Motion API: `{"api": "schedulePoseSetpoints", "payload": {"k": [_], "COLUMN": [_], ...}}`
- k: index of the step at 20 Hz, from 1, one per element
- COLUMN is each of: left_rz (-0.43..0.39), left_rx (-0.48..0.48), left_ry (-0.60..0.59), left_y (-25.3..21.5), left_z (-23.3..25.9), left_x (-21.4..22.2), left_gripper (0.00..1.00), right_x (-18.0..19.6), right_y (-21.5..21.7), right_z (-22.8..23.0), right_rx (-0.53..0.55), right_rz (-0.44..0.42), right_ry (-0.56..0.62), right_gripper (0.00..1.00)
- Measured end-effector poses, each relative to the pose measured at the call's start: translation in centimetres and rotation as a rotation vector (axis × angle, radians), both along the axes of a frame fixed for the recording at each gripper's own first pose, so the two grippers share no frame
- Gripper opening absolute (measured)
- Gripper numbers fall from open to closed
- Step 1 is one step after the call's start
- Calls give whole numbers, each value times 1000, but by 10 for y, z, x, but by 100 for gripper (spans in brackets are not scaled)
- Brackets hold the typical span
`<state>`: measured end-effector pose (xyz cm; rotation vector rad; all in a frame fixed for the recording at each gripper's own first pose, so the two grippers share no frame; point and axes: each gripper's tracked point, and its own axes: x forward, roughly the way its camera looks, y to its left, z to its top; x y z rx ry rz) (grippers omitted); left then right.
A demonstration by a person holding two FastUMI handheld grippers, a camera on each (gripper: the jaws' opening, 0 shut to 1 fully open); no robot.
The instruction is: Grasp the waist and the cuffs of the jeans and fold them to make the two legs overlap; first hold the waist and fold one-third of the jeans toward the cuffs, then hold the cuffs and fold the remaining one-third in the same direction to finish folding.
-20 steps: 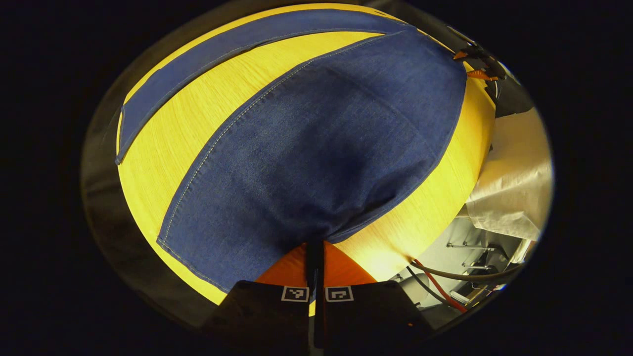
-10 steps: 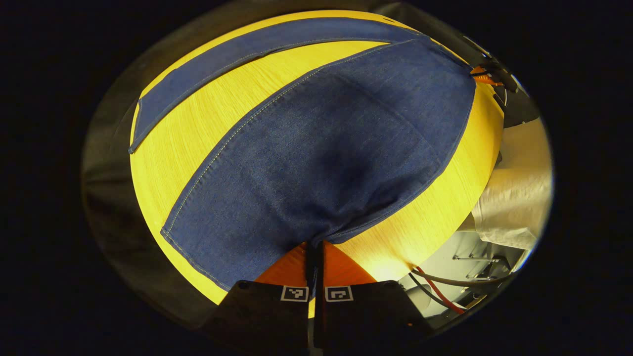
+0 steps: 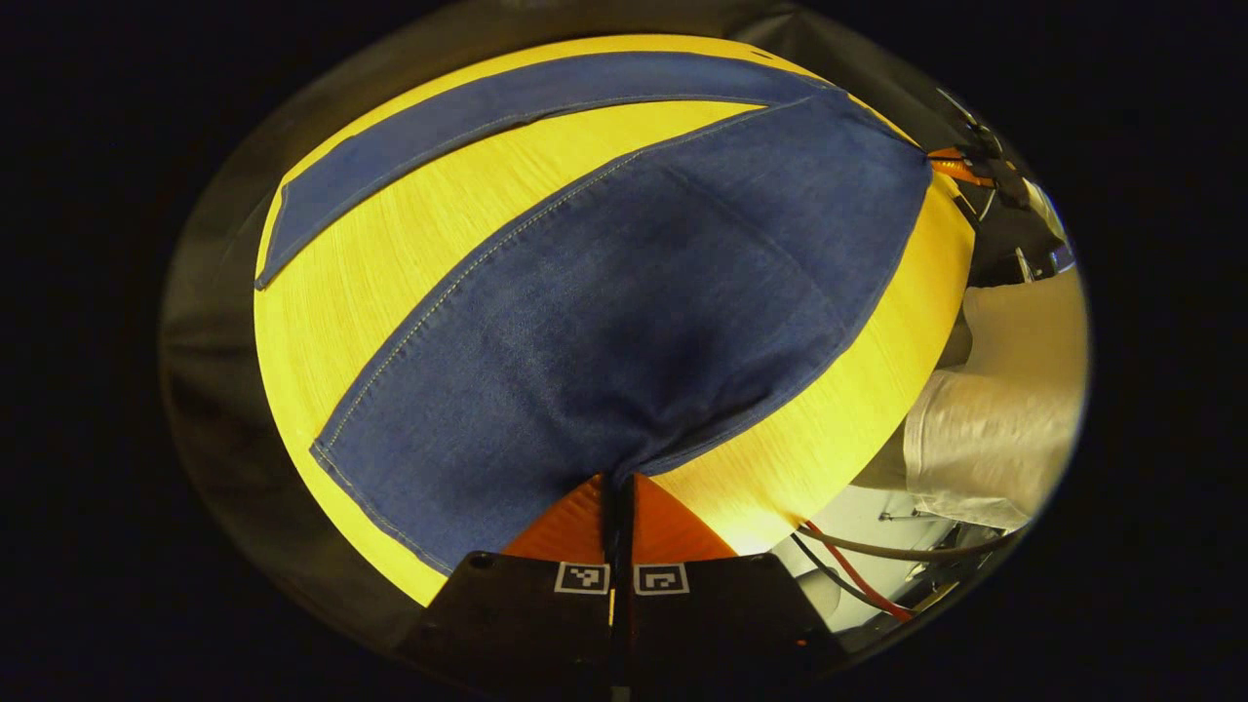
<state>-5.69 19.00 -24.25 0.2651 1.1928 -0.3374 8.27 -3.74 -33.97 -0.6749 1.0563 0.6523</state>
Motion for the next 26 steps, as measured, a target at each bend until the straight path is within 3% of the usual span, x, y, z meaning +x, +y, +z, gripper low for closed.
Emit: {"api": "schedulePoseSetpoints", "payload": {"k": [4, 9, 16, 21, 26], "left_rz": [11, 64, 96, 67, 16], "left_rx": [18, 96, 185, 304, 384], "left_ry": [-99, -293, -396, -362, -312], "left_y": [15, 41, 67, 91, 104], "left_z": [44, 107, 169, 180, 144], "left_x": [9, 64, 157, 244, 327], "left_gripper": [0, 0, 0, 0, 0], "right_x": [18, 57, 144, 228, 276], "right_y": [17, 40, 63, 80, 84], "right_z": [34, 75, 86, 59, -5], "right_rx": [14, 55, 87, 164, 186], "right_rz": [-56, -148, -215, -292, -373], "right_ry": [-123, -290, -342, -310, -247], "right_gripper": [3, 2, 2, 2, 2]}}
